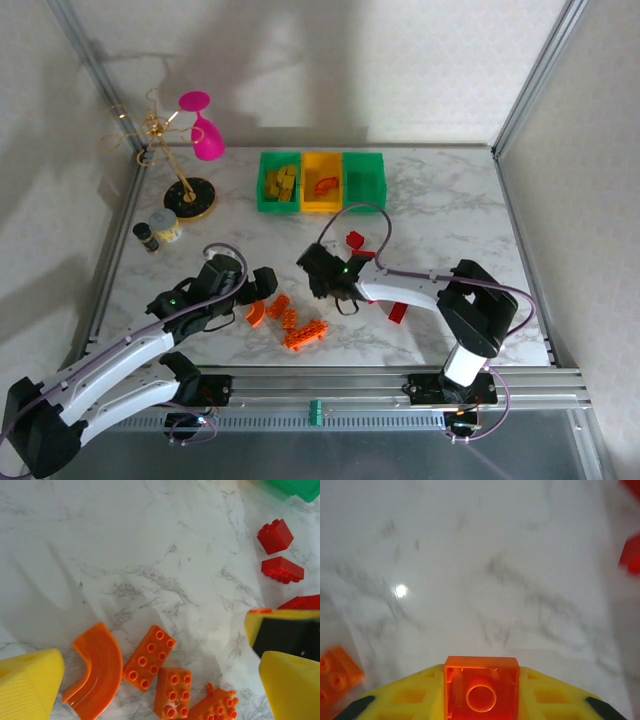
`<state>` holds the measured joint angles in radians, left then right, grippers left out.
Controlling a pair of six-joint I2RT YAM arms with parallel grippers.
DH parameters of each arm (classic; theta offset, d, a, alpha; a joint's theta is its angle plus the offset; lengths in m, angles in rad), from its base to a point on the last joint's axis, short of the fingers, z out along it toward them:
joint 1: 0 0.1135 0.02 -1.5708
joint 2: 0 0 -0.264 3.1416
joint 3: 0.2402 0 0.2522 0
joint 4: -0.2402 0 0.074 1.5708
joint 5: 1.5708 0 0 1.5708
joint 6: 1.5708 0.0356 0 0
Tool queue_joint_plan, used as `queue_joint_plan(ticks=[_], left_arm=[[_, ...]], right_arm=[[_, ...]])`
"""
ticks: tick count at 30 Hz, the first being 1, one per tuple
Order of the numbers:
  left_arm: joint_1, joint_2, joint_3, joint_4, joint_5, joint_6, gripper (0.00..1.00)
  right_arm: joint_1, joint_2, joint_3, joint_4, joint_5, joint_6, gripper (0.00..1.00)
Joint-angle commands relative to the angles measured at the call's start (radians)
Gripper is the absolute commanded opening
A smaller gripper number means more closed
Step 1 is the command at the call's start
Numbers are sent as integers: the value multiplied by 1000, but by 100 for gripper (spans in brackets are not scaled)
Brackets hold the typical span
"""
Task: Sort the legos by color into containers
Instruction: Pick up the lego from the bottom-center of the table, then place the lego in the container.
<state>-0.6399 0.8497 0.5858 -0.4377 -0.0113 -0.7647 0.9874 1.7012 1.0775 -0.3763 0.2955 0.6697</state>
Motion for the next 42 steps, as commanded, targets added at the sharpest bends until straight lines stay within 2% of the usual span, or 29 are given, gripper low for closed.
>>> queue_joint_plan(ticks=[1, 4, 6, 13, 16, 19, 22, 24, 26, 35, 42], left_arm=[[-1, 48, 74, 52, -66, -11, 100], [10, 112, 124, 54, -96, -1, 100], [25, 137, 143, 66, -108, 2, 100], [78, 213, 210, 106, -117, 29, 100], [92, 229, 221, 118, -121, 39, 100], [110, 245, 224, 129, -100, 41, 100], [112, 251, 230, 136, -83, 49, 100], [112, 246, 230, 133, -78, 51, 100], [112, 234, 228, 122, -70, 53, 100], [97, 104, 147, 61, 3, 20, 100], [88, -4, 84, -41, -16, -6, 100]], right_arm=[[-77, 39, 101, 71, 28, -111, 30], [-142, 113, 201, 119, -17, -178, 30], [-172, 176, 295, 124, -2, -227, 30], [-296, 399, 588, 157, -24, -278, 30], [-341, 501, 722, 157, 18, -305, 32], [-375, 621, 905, 81, -3, -317, 44], [-383, 666, 1014, 28, 0, -336, 49], [-382, 627, 989, 48, -26, -345, 55], [-380, 564, 925, 73, -57, -339, 56], [-298, 211, 436, 105, -156, -295, 64], [-131, 32, 188, 33, -167, -244, 72]])
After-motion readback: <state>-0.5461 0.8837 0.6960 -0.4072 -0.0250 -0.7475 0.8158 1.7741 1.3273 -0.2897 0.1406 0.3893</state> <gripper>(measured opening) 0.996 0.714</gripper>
